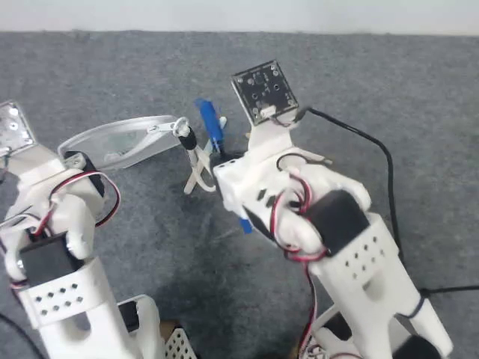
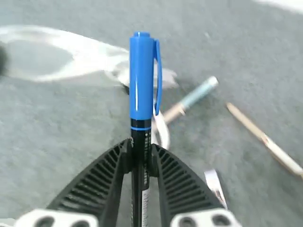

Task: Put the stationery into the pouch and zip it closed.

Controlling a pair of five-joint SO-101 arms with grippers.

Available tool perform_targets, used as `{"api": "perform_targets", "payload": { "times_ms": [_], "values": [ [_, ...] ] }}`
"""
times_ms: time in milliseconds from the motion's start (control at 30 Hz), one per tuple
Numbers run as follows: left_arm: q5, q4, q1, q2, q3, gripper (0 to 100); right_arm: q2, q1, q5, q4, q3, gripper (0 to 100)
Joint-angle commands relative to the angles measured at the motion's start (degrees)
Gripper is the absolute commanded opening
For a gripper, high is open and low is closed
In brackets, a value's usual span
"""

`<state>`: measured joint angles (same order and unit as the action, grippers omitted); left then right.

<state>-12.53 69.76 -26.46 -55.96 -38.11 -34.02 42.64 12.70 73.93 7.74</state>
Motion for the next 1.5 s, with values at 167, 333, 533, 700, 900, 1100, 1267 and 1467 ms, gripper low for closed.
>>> {"api": "perform_targets", "payload": {
  "times_ms": [167, 333, 533, 700, 900, 1100, 1267, 1467],
  "values": [
    [0.5, -0.7, 0.1, 0.9, -0.7, 1, -5.2, 7.2, 0.5, -13.0, -0.6, 0.7],
    [0.5, -0.7, 0.1, 0.9, -0.7, 1, -4.7, 7.7, 0.1, -18.7, -0.3, 0.7],
    [0.5, -0.7, 0.1, 0.9, -0.7, 1, -4.7, 7.7, 0.0, -36.1, 4.5, 0.7],
    [0.5, -0.7, 0.1, 0.9, -0.7, 1, -4.7, 7.7, 0.0, -53.1, 10.9, 0.7],
    [0.5, -0.7, 0.1, 0.9, -0.7, 1, -5.0, 7.8, 0.0, -67.8, 18.5, 0.7],
    [0.4, -0.7, 0.2, 0.9, -0.7, 1, -4.8, 10.4, 0.0, -79.6, 26.5, 0.7],
    [0.4, -0.7, 0.2, 0.9, -0.7, 1, -4.7, 10.8, 0.0, -92.8, 33.6, 0.7],
    [0.4, -0.7, 0.2, 0.9, -0.7, 1, -4.6, 10.6, 0.0, -101.5, 38.2, 0.7]
  ]
}}
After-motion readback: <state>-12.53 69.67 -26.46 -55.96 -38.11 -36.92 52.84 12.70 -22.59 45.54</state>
